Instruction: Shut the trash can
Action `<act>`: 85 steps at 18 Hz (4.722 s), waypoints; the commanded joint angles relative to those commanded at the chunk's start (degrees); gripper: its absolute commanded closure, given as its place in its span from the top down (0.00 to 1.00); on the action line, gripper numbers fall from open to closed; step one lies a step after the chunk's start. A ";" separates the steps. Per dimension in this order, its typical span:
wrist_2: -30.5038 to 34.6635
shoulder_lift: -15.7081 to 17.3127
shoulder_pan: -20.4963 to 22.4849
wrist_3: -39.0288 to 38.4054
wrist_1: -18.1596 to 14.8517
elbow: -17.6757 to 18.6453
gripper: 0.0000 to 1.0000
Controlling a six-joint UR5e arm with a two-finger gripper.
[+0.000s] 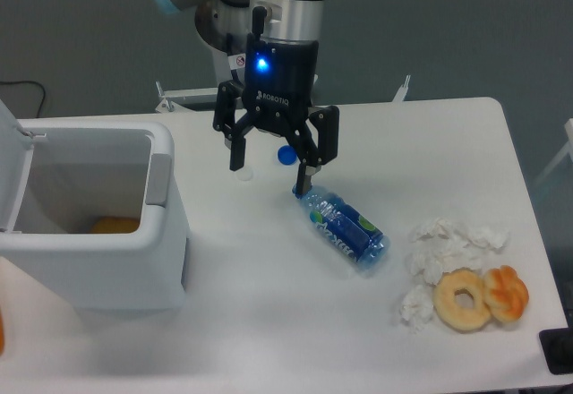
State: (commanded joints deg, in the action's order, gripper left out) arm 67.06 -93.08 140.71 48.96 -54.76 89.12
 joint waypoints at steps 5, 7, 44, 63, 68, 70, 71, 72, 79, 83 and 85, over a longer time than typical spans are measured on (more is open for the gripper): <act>-0.26 0.00 -0.79 -6.92 0.00 -0.71 1.00; -0.61 0.26 -2.37 -12.11 0.00 -0.71 1.00; -24.87 5.19 -26.19 -37.10 1.58 -5.19 1.00; -26.81 -2.20 -31.38 -37.10 1.67 -3.96 1.00; -26.54 -2.29 -31.29 -37.01 1.67 -3.96 1.00; -26.46 -2.20 -31.29 -37.01 1.67 -3.78 1.00; -26.37 -2.11 -31.20 -37.01 1.67 -3.52 1.00; -26.37 -1.94 -31.20 -37.01 1.67 -3.34 1.00; -23.83 -1.58 -30.24 -36.48 1.67 -1.76 1.00; -19.35 -0.79 -29.19 -36.66 1.58 -1.67 1.00; -19.25 -0.44 -27.61 -36.83 1.58 -1.50 1.00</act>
State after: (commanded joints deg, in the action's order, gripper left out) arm 47.81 -93.52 113.11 12.13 -53.17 87.63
